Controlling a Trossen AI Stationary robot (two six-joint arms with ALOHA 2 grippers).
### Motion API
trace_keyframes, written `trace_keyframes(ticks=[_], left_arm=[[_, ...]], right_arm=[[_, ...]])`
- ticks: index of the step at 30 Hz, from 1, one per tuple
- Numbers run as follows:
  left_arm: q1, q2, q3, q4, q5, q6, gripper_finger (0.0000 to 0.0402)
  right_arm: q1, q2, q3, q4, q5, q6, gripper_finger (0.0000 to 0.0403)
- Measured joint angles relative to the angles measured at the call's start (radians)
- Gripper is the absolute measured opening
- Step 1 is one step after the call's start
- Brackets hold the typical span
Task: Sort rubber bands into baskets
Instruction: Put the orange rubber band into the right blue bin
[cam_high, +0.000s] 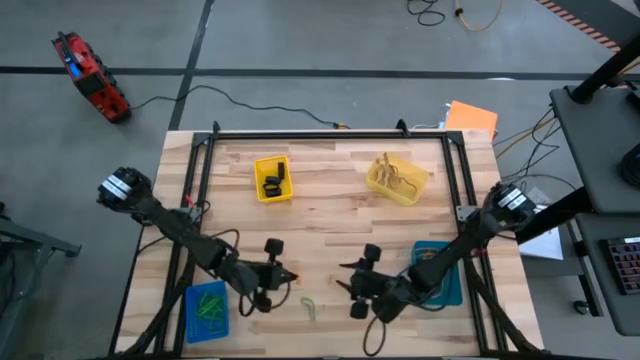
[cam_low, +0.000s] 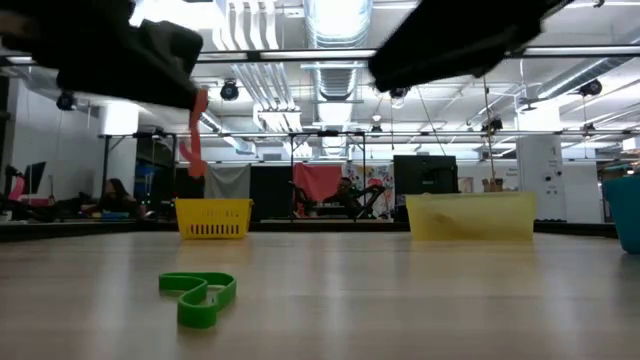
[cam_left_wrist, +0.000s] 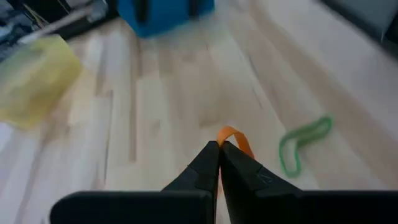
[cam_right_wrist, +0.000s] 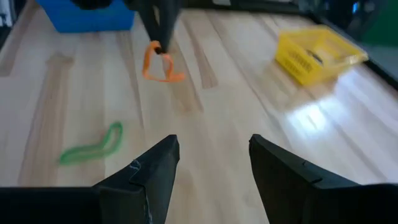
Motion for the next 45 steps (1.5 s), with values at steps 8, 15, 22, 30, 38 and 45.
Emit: trace_keyframes(ticks=[8,15,22,30,38,45], left_arm=[[0.046,-0.078,-0.029,0.034,-0.054,-0.048,0.0000],[0.070,-0.070,-0.023,0.045,-0.093,-0.075,0.0000],[0.083,-0.055,-0.015,0.062,-0.125,-0.093,0.0000],[0.086,-0.054,-0.015,0.071,-0.126,-0.093,0.0000],[0.086,-0.054,-0.016,0.071,-0.126,-0.091,0.0000],[0.086,-0.054,-0.016,0.075,-0.097,-0.096,0.0025]], right_arm=[[-0.089,0.095,0.001,0.370,-0.058,-0.204,0.0192],[-0.166,0.157,0.031,0.438,-0.161,-0.201,0.0192],[-0.207,0.215,0.092,0.430,-0.159,-0.255,0.0192],[-0.221,0.270,0.153,0.429,-0.162,-0.330,0.0192],[-0.234,0.270,0.164,0.431,-0.161,-0.351,0.0141],[-0.239,0.270,0.164,0.425,-0.161,-0.373,0.0017]])
